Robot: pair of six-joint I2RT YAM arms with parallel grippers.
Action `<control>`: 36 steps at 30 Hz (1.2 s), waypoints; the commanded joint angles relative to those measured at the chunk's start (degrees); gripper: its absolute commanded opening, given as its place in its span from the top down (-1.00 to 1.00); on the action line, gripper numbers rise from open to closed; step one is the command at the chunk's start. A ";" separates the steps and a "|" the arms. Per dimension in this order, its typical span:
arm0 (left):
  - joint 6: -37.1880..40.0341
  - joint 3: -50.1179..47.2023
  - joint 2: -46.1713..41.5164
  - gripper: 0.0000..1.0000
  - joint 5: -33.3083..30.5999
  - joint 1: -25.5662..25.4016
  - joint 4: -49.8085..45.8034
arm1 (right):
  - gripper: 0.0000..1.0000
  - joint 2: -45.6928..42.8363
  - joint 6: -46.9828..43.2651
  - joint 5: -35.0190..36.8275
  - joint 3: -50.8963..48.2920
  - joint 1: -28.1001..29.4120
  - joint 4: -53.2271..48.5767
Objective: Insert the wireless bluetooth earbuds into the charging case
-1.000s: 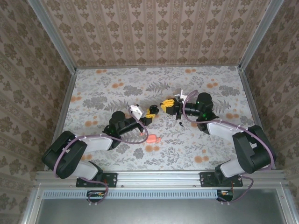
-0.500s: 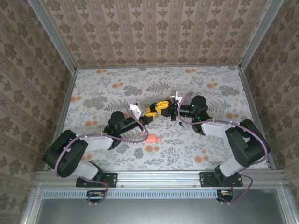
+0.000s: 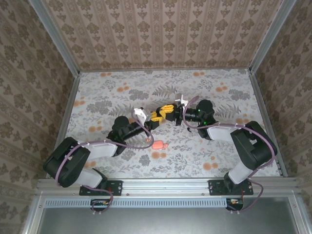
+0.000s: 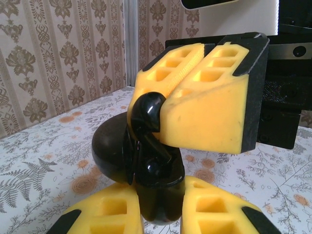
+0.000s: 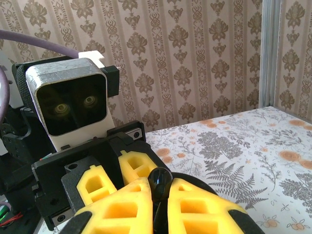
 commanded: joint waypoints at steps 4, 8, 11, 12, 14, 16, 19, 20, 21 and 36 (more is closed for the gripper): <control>-1.14 1.06 -3.12 0.85 0.92 -0.26 2.59 | 0.75 0.71 -0.65 1.08 0.38 0.34 0.72; -1.25 0.93 -4.26 0.85 0.47 -0.08 2.34 | 0.75 -0.15 -2.21 0.99 -0.57 0.34 -1.29; -1.43 0.87 -4.83 0.85 0.24 0.08 2.30 | 0.75 -0.87 -3.47 0.83 -1.40 0.33 -3.13; -1.49 0.89 -5.06 0.85 0.24 0.05 2.23 | 0.75 -1.07 -3.74 0.75 -1.55 0.32 -3.55; -1.57 0.87 -5.37 0.85 0.19 0.13 2.30 | 0.75 -1.38 -4.35 0.73 -1.91 0.26 -4.25; -1.66 0.98 -5.69 0.85 0.11 0.14 2.36 | 0.75 -1.58 -4.80 0.82 -2.17 0.26 -4.66; -1.75 0.97 -6.10 0.85 0.02 0.24 2.26 | 0.74 -1.57 -4.94 0.82 -2.35 0.17 -4.84; -1.77 0.97 -6.24 0.85 0.04 0.30 2.38 | 0.74 -1.58 -5.01 0.82 -2.37 0.17 -4.93; -1.71 0.97 -6.39 0.85 0.02 0.31 2.38 | 0.74 -1.58 -5.16 0.82 -2.44 0.17 -5.15; -0.79 1.33 -7.69 0.85 0.72 0.37 0.76 | 0.66 -2.19 -6.96 0.04 -1.25 0.10 -9.62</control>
